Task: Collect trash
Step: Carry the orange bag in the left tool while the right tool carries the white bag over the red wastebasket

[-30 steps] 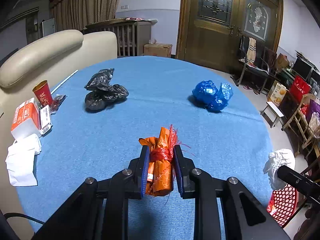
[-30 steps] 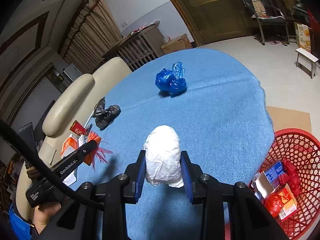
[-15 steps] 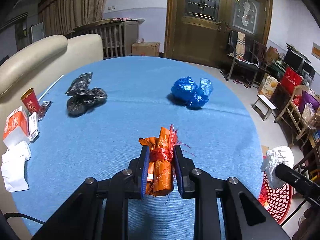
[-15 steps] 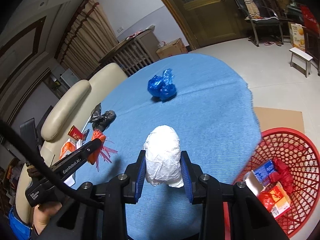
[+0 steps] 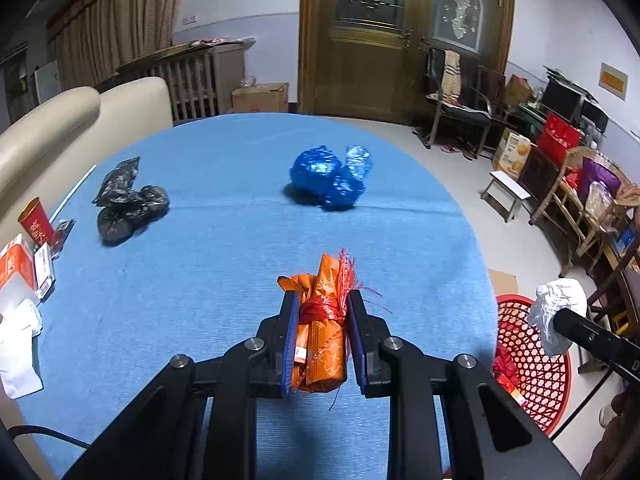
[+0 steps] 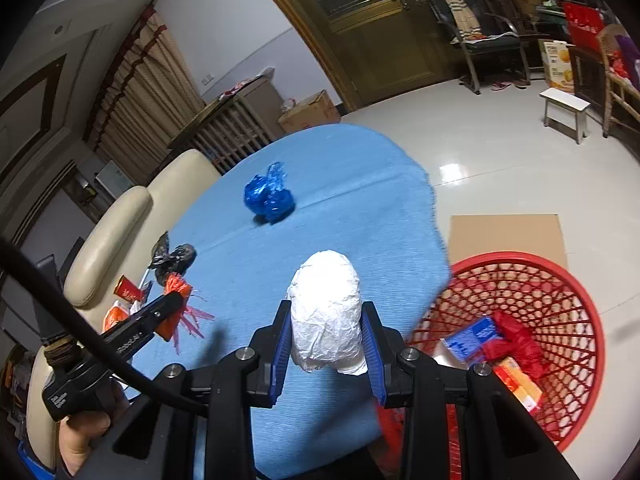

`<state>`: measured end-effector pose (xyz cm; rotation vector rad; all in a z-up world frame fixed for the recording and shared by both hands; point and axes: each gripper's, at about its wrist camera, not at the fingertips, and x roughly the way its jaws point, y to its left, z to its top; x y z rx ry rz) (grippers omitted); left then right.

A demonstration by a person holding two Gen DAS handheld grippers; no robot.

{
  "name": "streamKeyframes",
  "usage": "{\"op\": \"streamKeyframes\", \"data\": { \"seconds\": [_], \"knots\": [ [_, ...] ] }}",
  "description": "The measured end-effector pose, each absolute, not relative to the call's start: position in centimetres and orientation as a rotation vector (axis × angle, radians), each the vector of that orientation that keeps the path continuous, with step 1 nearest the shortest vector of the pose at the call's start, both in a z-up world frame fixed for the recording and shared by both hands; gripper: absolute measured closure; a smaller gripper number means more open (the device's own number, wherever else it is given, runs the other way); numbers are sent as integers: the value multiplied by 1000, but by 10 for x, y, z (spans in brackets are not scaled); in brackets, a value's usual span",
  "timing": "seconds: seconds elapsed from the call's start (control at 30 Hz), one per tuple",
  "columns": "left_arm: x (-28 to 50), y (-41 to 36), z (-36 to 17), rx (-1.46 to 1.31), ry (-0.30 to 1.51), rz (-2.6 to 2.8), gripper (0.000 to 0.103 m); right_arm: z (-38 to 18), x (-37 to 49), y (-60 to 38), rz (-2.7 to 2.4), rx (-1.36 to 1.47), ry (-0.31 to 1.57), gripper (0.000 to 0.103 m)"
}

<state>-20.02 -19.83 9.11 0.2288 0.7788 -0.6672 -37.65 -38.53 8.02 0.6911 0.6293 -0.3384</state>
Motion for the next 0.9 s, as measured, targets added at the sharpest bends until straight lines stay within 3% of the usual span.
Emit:
{"op": "streamKeyframes", "data": {
  "seconds": [0.9],
  "knots": [
    [-278,-298,107,323,757,-909,78,75,-445,-436,-480,786,579,68]
  ]
}}
